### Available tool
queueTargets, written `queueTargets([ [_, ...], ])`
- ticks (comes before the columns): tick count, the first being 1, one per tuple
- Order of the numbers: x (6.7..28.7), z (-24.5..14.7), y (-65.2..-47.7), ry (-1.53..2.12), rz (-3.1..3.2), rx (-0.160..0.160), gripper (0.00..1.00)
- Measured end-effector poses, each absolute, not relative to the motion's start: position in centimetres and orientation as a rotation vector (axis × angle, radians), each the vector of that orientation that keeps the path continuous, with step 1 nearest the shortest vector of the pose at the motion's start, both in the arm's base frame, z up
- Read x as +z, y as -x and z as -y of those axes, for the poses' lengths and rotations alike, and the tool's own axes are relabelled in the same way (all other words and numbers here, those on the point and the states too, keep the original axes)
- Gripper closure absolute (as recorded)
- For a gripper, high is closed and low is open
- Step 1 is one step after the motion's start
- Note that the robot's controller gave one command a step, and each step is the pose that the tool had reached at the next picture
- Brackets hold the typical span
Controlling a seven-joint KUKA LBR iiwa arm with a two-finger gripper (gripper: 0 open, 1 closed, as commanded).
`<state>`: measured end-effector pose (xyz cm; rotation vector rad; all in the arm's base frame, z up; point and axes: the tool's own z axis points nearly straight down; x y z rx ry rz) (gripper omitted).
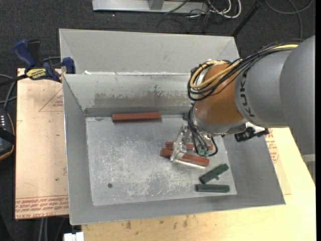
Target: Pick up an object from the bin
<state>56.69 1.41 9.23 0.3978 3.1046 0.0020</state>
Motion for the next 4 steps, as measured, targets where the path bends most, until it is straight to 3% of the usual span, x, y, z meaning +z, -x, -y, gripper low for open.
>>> queueTargets([
  [1,9.2,-1.4,-56.7,-0.398,-3.105,0.002,1.0],
  [3,19.4,-0.8,-56.8,-0.409,-3.111,0.002,1.0],
  [4,22.9,-0.8,-57.8,-0.395,-3.115,0.002,1.0],
])
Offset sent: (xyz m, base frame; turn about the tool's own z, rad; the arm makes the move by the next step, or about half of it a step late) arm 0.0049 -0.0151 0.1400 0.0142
